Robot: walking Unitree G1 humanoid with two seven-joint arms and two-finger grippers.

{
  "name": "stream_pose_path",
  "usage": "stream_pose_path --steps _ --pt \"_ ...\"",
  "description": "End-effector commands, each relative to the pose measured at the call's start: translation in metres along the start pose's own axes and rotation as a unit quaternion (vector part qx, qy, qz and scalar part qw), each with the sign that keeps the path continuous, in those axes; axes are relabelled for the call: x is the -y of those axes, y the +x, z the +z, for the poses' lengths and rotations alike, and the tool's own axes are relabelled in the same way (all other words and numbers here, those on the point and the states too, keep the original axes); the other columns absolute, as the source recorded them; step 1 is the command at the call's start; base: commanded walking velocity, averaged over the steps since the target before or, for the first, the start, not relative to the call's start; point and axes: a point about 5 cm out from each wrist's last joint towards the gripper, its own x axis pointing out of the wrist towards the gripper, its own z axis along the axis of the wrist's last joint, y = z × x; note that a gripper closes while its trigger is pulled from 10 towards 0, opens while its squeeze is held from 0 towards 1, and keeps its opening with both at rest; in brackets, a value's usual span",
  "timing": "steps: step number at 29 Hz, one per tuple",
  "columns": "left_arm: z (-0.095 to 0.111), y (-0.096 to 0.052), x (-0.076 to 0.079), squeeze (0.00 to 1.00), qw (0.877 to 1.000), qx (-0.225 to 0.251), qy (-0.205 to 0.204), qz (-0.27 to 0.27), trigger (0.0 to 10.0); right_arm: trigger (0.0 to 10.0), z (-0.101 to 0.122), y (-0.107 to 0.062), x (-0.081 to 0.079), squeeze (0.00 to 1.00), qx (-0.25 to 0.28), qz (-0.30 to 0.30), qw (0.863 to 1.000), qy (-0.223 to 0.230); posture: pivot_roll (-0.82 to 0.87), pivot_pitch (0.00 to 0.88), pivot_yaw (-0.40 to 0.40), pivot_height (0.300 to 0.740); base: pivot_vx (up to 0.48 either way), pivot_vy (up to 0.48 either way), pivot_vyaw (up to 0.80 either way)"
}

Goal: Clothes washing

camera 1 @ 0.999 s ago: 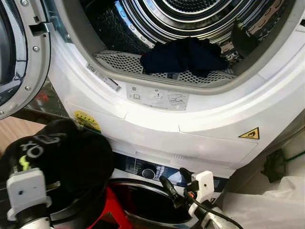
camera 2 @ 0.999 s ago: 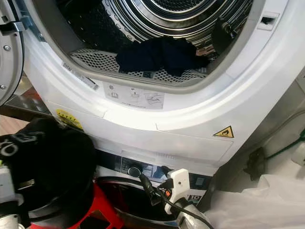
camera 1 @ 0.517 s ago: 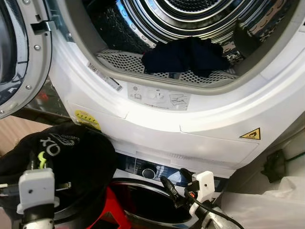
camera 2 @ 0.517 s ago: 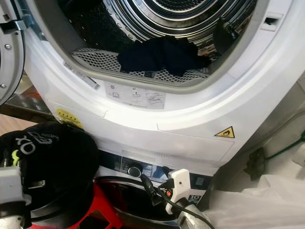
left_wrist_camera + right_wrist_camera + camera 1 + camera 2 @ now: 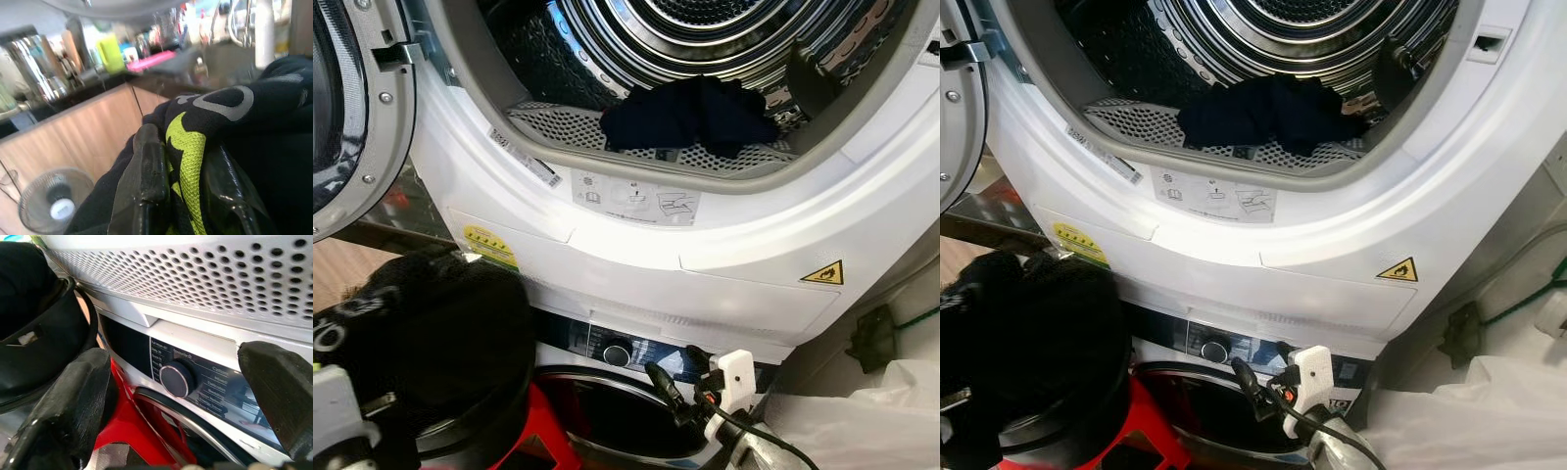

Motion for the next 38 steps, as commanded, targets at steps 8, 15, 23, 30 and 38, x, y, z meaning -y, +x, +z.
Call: stream_pose_path --steps 8,15,23,30,38 --pt "-0.009 0.004 0.010 1.00 0.999 -0.036 -0.013 -0.020 10.0 10.0 -0.004 -0.002 0.000 0.00 -0.007 0.001 1.000 -0.005 0.02 0.105 -0.010 0.740 0.000 0.000 0.00" --pt "0.017 0.010 0.014 1.00 0.997 0.065 0.031 -0.031 10.0 10.0 -0.004 -0.002 -0.001 0.00 -0.010 0.003 1.000 -0.007 0.02 0.113 -0.014 0.740 0.000 0.000 0.00" --pt "0.022 0.000 0.016 0.00 0.995 0.081 0.054 -0.027 10.0 10.0 -0.005 -0.002 -0.001 0.00 -0.011 0.005 1.000 -0.007 0.02 0.115 -0.015 0.740 0.000 0.000 0.00" --pt "0.020 0.001 0.012 0.00 0.994 0.082 0.067 -0.013 10.0 10.0 -0.004 -0.002 -0.002 0.00 -0.010 0.005 1.000 -0.007 0.03 0.116 -0.014 0.740 0.000 0.000 0.00" --pt "0.006 0.006 -0.003 0.00 0.996 0.024 0.080 0.041 10.0 10.0 -0.004 -0.002 -0.002 0.00 -0.011 0.005 1.000 -0.008 0.03 0.118 -0.013 0.740 0.000 0.000 0.00"
